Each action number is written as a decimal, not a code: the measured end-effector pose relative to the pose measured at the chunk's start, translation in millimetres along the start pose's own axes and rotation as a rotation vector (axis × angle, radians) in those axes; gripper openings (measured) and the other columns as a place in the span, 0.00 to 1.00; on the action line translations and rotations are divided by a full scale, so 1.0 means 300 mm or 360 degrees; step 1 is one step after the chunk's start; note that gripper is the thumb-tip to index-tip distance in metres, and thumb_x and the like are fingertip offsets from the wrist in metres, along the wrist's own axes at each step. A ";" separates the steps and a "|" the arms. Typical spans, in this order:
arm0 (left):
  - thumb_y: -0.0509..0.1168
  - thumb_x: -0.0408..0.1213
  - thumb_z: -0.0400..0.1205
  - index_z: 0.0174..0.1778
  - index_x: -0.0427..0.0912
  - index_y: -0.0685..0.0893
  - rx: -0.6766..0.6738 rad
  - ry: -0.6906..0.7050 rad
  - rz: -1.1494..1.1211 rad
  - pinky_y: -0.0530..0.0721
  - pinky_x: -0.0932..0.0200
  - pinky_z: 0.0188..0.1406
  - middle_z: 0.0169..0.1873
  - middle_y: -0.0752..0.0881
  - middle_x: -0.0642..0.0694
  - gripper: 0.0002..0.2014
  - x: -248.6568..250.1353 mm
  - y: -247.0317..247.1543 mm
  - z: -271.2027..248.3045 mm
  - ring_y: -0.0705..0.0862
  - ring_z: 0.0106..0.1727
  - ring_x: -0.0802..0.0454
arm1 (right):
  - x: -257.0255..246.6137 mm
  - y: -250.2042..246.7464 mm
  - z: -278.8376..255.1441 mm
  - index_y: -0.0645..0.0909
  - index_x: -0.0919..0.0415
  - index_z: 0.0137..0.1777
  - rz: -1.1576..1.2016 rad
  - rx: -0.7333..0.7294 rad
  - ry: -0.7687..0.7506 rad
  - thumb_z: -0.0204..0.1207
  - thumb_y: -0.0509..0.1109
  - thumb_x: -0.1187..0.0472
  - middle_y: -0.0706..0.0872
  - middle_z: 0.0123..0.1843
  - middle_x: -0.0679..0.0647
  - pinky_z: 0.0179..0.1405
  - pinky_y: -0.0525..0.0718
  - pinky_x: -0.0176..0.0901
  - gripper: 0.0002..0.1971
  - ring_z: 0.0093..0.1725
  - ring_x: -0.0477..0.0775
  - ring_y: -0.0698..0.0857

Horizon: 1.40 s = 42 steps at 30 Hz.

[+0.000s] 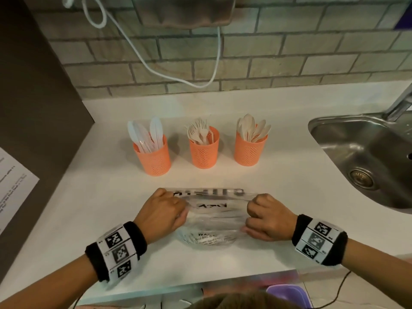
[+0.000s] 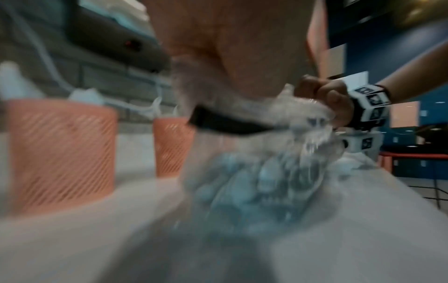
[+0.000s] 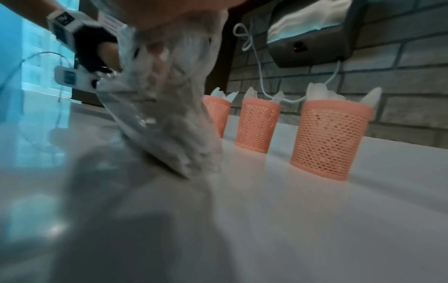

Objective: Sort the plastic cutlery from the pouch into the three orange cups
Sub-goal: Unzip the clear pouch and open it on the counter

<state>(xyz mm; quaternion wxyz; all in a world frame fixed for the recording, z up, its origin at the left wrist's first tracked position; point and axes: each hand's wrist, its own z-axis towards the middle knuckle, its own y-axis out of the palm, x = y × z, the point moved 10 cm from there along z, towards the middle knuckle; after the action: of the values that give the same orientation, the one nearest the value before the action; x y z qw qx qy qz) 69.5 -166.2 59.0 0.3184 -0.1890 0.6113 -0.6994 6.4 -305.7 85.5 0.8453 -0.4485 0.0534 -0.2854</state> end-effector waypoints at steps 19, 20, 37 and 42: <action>0.74 0.69 0.44 0.65 0.36 0.79 -0.0304 -0.0011 0.0135 0.62 0.46 0.72 0.45 0.90 0.46 0.57 0.088 -0.035 -0.104 0.89 0.42 0.50 | -0.021 0.268 0.036 0.53 0.61 0.80 0.0423 -0.1541 0.0982 0.71 0.73 0.51 0.73 0.74 0.61 0.57 0.79 0.50 0.43 0.68 0.62 0.77; 0.73 0.70 0.45 0.68 0.38 0.75 -0.0364 -0.0051 0.0092 0.60 0.49 0.73 0.47 0.89 0.47 0.58 0.086 -0.015 -0.118 0.88 0.44 0.52 | -0.021 0.271 0.018 0.48 0.60 0.81 0.0464 -0.1540 0.0999 0.69 0.74 0.49 0.71 0.76 0.59 0.62 0.78 0.49 0.48 0.71 0.61 0.75; 0.76 0.67 0.41 0.56 0.41 0.87 -0.0236 -0.0216 0.0121 0.52 0.42 0.72 0.43 0.91 0.49 0.49 -0.069 -0.031 -0.063 0.91 0.45 0.52 | 0.069 0.309 0.109 0.41 0.58 0.82 0.0529 -0.1667 0.1130 0.69 0.75 0.56 0.67 0.79 0.59 0.69 0.70 0.43 0.51 0.75 0.59 0.70; 0.70 0.62 0.63 0.58 0.45 0.85 -0.0103 -0.0160 -0.0111 0.62 0.48 0.75 0.47 0.90 0.50 0.32 -0.049 -0.086 -0.079 0.88 0.53 0.53 | 0.074 0.399 0.093 0.43 0.64 0.81 0.0477 -0.1802 0.1105 0.70 0.75 0.56 0.68 0.78 0.63 0.73 0.72 0.49 0.49 0.74 0.61 0.71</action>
<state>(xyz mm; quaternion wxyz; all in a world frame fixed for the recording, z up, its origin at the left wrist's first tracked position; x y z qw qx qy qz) 59.2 -137.6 81.9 0.3180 -0.2553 0.6099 -0.6795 86.5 -245.1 11.2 0.4446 -0.6918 0.5244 -0.2206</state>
